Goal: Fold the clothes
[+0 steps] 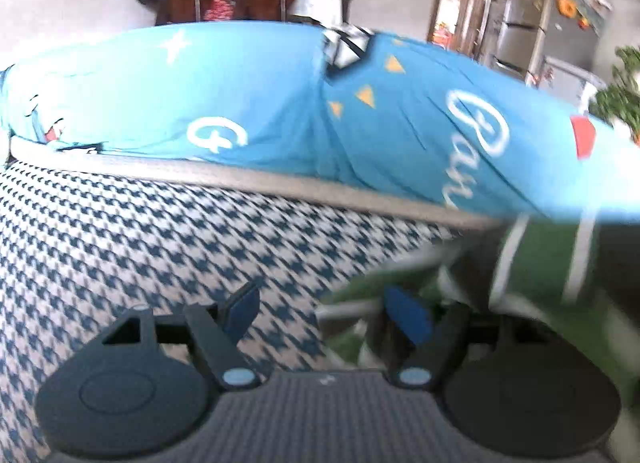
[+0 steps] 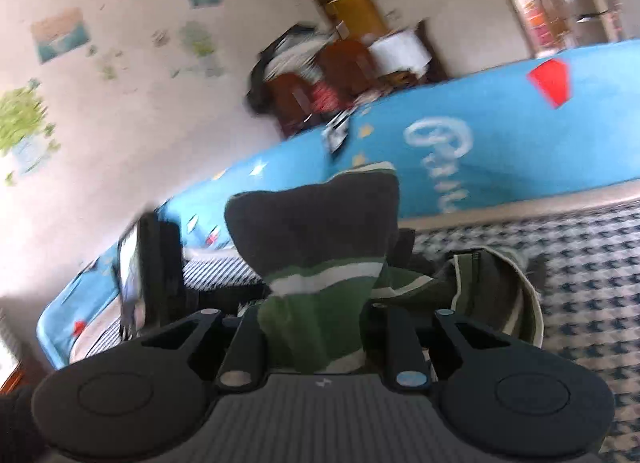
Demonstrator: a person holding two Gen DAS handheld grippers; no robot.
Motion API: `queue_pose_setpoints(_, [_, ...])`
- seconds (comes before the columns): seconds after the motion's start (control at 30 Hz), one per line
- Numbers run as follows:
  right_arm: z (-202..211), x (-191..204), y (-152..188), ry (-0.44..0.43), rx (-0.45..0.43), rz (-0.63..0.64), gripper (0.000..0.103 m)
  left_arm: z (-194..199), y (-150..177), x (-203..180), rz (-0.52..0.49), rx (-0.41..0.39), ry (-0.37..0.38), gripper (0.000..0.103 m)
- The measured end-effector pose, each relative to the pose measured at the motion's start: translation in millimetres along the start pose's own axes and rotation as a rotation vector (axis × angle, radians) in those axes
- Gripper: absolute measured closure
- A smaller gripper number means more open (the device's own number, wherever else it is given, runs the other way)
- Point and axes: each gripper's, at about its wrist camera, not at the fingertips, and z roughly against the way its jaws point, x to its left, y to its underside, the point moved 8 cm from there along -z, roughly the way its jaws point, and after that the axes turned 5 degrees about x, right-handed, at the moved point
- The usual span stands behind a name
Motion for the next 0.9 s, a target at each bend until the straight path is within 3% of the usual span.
queue_pose_setpoints(0.13, [-18.4, 22.3, 24.6, -0.022, 0.137, 0.107, 0.078, 13.2, -7.8, 19.0, 0.045, -0.002, 0.009, 0.019])
queue_pose_setpoints(0.23, [-22.9, 34.0, 47.6, -0.011, 0.203, 0.194, 0.075, 25.0, -11.5, 29.1, 0.085, -0.004, 0.034, 0.017])
queue_pose_setpoints(0.37, [-27.4, 47.1, 67.6, -0.034, 0.250, 0.241, 0.073, 43.7, -5.4, 27.1, 0.101, 0.011, 0.147, 0.009])
queue_pose_setpoints(0.53, [-37.9, 61.9, 87.0, -0.058, 0.301, 0.294, 0.072, 58.3, 5.3, 1.6, 0.014, 0.054, 0.296, 0.007])
queue_pose_setpoints(0.63, [-42.2, 70.8, 98.4, -0.067, 0.328, 0.329, 0.071, 59.3, 19.3, -11.4, -0.043, 0.108, 0.345, 0.007])
queue_pose_setpoints(0.9, [-40.5, 76.1, 112.1, -0.076, 0.352, 0.373, 0.070, 53.2, 58.0, -20.7, -0.252, 0.160, 0.245, 0.008])
